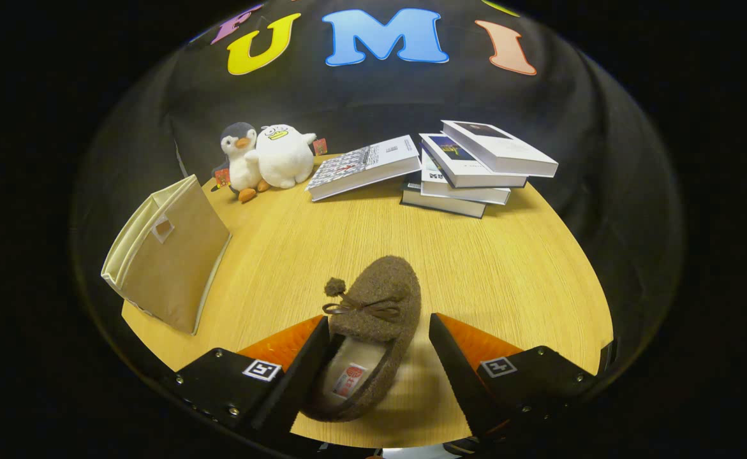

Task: Open the storage box then place both shoes into the box .Put the left shoe in first, then the right shoe, with the right side of both shoes facing outward in a uniform manner.

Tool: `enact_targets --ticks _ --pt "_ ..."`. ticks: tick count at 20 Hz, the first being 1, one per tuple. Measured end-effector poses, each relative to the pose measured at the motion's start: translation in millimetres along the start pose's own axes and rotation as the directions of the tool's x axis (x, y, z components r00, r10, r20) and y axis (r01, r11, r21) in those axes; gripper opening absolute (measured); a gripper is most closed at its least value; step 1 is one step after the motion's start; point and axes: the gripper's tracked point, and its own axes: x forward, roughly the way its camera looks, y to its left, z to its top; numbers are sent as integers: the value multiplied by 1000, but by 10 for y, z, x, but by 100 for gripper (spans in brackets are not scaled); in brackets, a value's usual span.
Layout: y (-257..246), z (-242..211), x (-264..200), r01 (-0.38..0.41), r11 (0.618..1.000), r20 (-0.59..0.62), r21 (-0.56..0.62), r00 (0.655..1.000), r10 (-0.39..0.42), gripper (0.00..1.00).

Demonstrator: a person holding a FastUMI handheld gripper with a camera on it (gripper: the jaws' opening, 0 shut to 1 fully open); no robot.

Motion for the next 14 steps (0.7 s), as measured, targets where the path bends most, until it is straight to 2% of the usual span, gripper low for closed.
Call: enact_targets --ticks 6,9,10,11,12,13,14 --pt "-84 -382 164 15 1000 -97 -3 995 -15 98" --pt "-36 -449 229 0 999 -125 34 992 5 87" --pt "-13 -448 247 -4 998 -127 57 992 11 79" --pt "-4 -463 268 3 998 -137 70 991 7 59" --pt "-3 -456 265 13 997 -144 71 990 -3 50" --pt "-84 -435 255 57 997 -142 60 989 -48 42" --pt "-165 -424 266 101 993 -140 60 986 -92 29"
